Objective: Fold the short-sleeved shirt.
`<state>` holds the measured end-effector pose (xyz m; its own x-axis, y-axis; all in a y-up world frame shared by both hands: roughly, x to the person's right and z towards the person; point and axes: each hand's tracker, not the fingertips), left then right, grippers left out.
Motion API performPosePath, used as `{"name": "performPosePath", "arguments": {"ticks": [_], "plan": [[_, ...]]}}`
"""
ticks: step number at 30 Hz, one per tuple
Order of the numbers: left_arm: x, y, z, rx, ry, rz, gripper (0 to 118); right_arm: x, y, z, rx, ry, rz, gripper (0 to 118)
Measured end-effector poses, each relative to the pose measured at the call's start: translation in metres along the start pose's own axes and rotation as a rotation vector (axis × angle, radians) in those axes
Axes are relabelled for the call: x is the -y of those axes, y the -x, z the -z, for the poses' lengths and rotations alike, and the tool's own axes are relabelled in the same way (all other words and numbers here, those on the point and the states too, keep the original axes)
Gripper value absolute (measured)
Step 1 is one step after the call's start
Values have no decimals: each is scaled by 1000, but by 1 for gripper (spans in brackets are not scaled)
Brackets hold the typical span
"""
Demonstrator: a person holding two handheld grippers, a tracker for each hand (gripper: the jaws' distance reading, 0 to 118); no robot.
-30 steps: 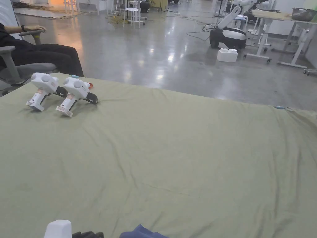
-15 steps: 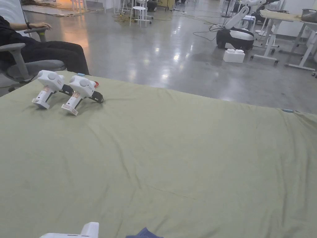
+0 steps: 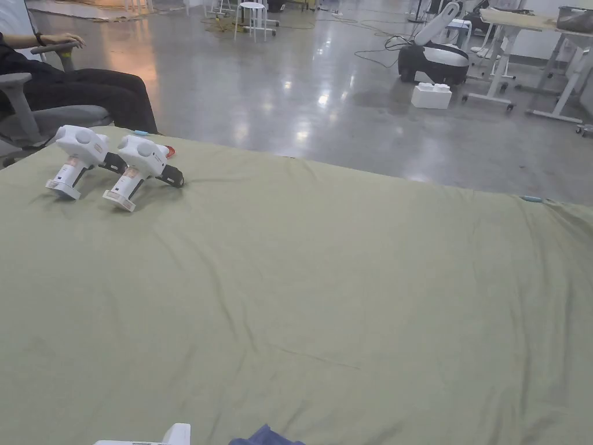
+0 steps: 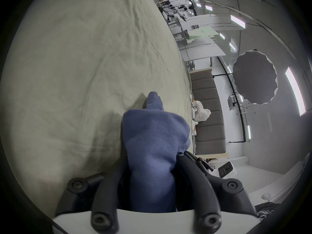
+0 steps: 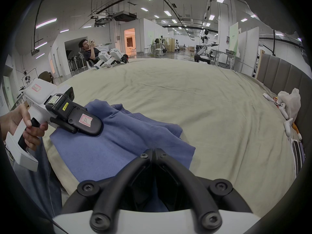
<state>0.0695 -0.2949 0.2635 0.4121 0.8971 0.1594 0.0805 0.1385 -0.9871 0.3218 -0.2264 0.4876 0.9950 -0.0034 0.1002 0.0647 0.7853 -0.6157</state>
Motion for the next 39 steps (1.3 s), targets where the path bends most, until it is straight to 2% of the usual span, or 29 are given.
{"name": "performPosePath", "arguments": {"ticks": [4,7,10,13,14,19,22,29,33,39], "plan": [[-1,1,-3,7,-17,-17,22,0,-2,-1,-8,-11,-3,1],[7,-27,-16,20,-31,-19,22,-11,-7,-9,-13,-29,3,1],[-7,-46,-32,13,-36,-37,22,-32,-19,-18,24,-83,-18,1],[-22,-59,-58,-22,-68,14,21,-60,-38,-27,62,-147,-23,1],[-44,-37,-77,-39,-79,24,21,-69,-45,-30,76,-180,-20,1],[-74,-49,-156,-173,-182,85,21,-111,-84,-50,144,-275,-13,1],[-103,-32,-220,-270,-260,102,21,-130,-105,-61,175,-308,0,1],[-127,-18,-336,-513,-373,82,21,-149,-136,-75,244,-347,25,1],[-129,-12,-375,-632,-397,63,21,-148,-140,-76,263,-340,30,1],[-133,-4,-394,-805,-377,56,22,-141,-137,-69,260,-306,31,1]]}}
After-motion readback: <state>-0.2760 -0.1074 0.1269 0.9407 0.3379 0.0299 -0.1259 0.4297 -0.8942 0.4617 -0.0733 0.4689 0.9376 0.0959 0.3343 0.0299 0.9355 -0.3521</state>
